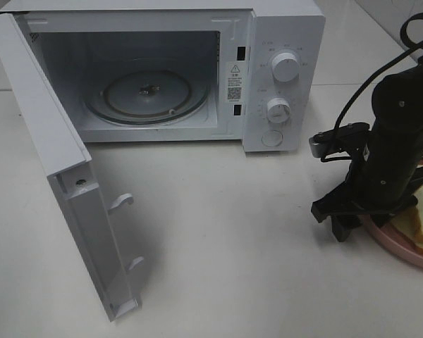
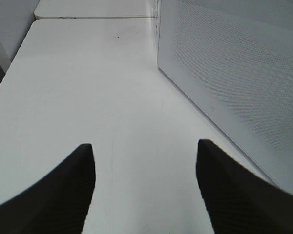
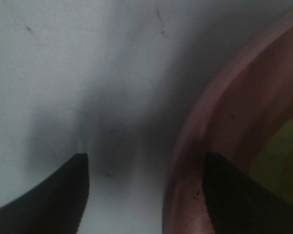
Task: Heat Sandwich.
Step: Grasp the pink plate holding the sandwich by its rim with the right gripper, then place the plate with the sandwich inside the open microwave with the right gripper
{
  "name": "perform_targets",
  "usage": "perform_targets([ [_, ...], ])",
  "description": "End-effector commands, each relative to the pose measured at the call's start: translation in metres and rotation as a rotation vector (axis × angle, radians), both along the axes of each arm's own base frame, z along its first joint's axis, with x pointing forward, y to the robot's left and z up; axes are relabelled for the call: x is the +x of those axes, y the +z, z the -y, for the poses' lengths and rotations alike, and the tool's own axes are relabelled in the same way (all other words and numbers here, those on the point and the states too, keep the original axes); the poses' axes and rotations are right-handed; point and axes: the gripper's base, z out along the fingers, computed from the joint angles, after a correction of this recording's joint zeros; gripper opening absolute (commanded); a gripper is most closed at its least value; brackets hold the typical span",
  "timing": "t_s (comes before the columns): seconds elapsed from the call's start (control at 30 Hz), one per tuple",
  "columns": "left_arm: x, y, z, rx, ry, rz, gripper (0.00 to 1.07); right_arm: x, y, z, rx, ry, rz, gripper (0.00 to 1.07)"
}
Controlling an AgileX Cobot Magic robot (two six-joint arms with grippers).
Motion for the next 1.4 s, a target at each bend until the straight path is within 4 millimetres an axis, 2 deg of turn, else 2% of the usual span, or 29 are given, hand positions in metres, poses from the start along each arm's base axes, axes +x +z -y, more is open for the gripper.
perform_targets([
  [0.03,-0.002,0.000,0.000,-0.005,0.001,0.021,0.59,0.001,0.000,0.002,-0.013,-0.016,0.003,0.51],
  [0.13,-0.002,0.000,0.000,-0.005,0.001,0.021,0.59,0.002,0.000,0.003,-0.026,-0.051,0.013,0.35],
  [0.17,-0.002,0.000,0.000,-0.005,0.001,0.021,0.59,0.002,0.000,0.004,-0.034,-0.069,0.019,0.24],
  [0.2,-0.002,0.000,0.000,-0.005,0.001,0.021,0.59,0.002,0.000,0.004,-0.034,-0.069,0.019,0.24],
  [0.27,-0.002,0.000,0.000,-0.005,0.001,0.021,0.59,0.003,0.000,0.005,-0.043,-0.075,0.026,0.14],
  [0.3,-0.002,0.000,0.000,-0.005,0.001,0.021,0.59,0.003,0.001,0.005,-0.049,-0.071,0.027,0.04],
  [0.37,-0.002,0.000,0.000,-0.005,0.001,0.021,0.59,0.003,0.001,0.005,-0.049,-0.071,0.027,0.00],
  [0.9,-0.002,0.000,0.000,-0.005,0.001,0.021,0.59,0.000,0.003,0.006,-0.066,-0.079,0.004,0.00],
  [1.23,-0.002,0.000,0.000,-0.005,0.001,0.021,0.59,-0.004,0.020,0.004,-0.159,-0.063,0.060,0.00],
  [1.4,-0.002,0.000,0.000,-0.005,0.001,0.021,0.59,-0.008,0.023,-0.001,-0.216,-0.048,0.063,0.00],
])
